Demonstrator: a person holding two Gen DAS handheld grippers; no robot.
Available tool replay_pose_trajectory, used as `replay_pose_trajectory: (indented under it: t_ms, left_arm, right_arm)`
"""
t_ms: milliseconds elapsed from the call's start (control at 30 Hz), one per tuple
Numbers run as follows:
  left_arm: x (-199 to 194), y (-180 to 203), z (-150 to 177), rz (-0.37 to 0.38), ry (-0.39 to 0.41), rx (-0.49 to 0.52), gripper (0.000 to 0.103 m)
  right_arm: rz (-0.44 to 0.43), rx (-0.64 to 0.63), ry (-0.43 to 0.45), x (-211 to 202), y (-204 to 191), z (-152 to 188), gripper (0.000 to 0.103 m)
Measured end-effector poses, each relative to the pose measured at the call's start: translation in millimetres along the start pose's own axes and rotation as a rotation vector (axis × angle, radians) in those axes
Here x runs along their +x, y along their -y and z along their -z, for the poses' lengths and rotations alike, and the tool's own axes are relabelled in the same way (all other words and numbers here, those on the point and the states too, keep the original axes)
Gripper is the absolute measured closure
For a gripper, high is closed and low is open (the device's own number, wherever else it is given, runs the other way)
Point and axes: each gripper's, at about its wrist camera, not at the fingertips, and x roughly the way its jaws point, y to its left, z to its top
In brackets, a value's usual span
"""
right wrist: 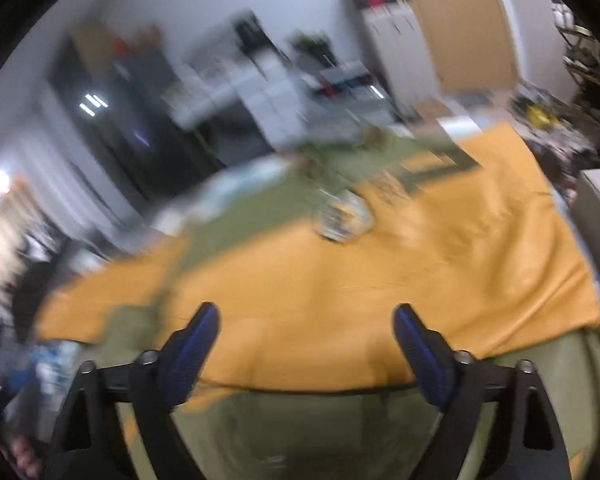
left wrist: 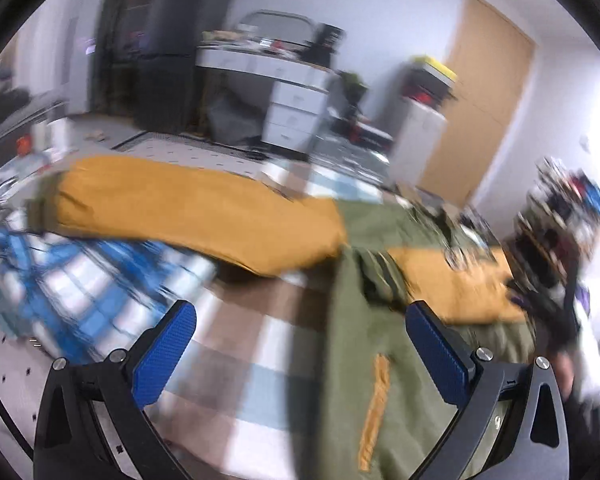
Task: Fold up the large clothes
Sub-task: 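Carry the yellow sleeve across the jacket body with the right tool and release, then grasp the other yellow sleeve's knit cuff with the left tool and lift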
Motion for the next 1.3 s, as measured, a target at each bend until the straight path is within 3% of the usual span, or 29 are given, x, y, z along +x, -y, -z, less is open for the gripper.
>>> replay_pose_trajectory:
  t_ms: [100,200,267,367,533,667,767,833,900,933,967,1067,1200,1300]
  left_arm:
    - [-16,-40,-23,-0.079,0.049,-0.108,0.001]
    - [-20,-79,-39,-0.117,0.048,-0.215,0.001]
    - [-12,-97,-47,-0.104,0.02,-0.258,0.001]
    - [3,-136,-44,-0.091,-0.019,-0.408,0.001]
    - [54,-167,-28,0.008,-0.183,-0.63,0.001]
    - [90,-168,-22,0.004,-0.248,-0.648,0.001]
    - [106,-166,-29,-0.039,-0.229,-0.664,0.001]
    - [112,-159,-34,-0.101,-0.212,-0.616,0.004]
    - [110,-151,-42,-0.189,-0.186,-0.546,0.024]
    - [111,-147,-50,-0.227,-0.173,-0.502,0.047]
    - [110,-145,-55,-0.238,-0.153,-0.457,0.079]
    - [106,-141,-57,-0.255,-0.114,-0.378,0.094]
    - [92,-125,-65,-0.253,-0.039,-0.265,0.099]
    - [78,-99,-85,-0.194,0.049,-0.167,0.1]
  right_arm:
    - [-0.104,-0.031,0.176,-19,-17,24,0.0]
    - [-0.112,-0.095,0.272,-21,-31,34,0.0]
    - [-0.124,-0.071,0.274,-24,-28,34,0.0]
    - [-0.133,-0.017,0.286,-39,-23,44,0.0]
    - [-0.157,0.021,0.288,-50,-23,43,0.0]
    - [-0.161,0.009,0.286,-50,-25,43,0.0]
    - [-0.161,-0.007,0.286,-47,-27,45,0.0]
    - [-0.158,-0.012,0.276,-45,-28,44,0.0]
    - [-0.157,-0.01,0.266,-42,-26,44,0.0]
    - [-0.156,-0.008,0.262,-41,-26,44,0.0]
    - [-0.153,-0.005,0.257,-40,-25,44,0.0]
    - [-0.154,-0.002,0.258,-40,-23,43,0.0]
    - [-0.151,0.0,0.256,-39,-22,42,0.0]
    - [-0.153,0.005,0.254,-38,-21,41,0.0]
